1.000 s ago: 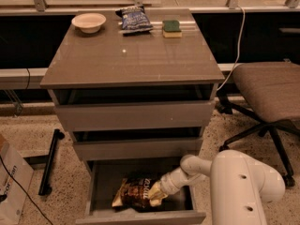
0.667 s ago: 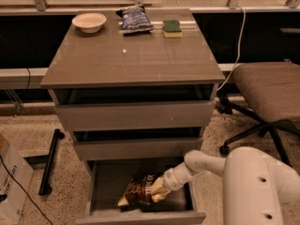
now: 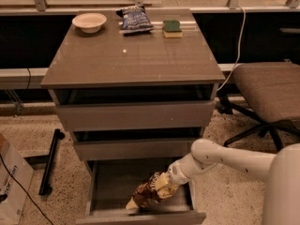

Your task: Pick brown chip bag from bottom drawer and place on counter

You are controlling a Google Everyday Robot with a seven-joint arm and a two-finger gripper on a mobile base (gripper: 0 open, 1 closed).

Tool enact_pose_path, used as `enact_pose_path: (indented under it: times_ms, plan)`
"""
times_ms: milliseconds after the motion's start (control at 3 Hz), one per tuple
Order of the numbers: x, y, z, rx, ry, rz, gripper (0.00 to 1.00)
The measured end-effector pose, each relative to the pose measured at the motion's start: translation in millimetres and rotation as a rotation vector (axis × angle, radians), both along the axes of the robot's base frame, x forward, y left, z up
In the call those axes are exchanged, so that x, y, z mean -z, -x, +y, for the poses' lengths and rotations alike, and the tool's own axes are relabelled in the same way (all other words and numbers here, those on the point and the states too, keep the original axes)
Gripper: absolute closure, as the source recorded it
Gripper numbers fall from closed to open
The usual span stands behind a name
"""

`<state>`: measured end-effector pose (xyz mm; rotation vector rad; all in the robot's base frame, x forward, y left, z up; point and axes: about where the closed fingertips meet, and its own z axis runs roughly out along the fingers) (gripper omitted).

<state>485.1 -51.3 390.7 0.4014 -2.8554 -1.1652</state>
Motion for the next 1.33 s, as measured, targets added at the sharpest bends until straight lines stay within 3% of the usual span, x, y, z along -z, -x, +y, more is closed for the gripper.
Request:
enact_pose_path:
  times_ms: [333,667,1333]
  plan:
    - [-84,26,-15,-0.101,0.084,-0.166,1.00]
    - [-162,23,-33,-0.140,0.144,-0.317,1.00]
    - [-338,0,-65,-0.244,0.271,-0.693,1.00]
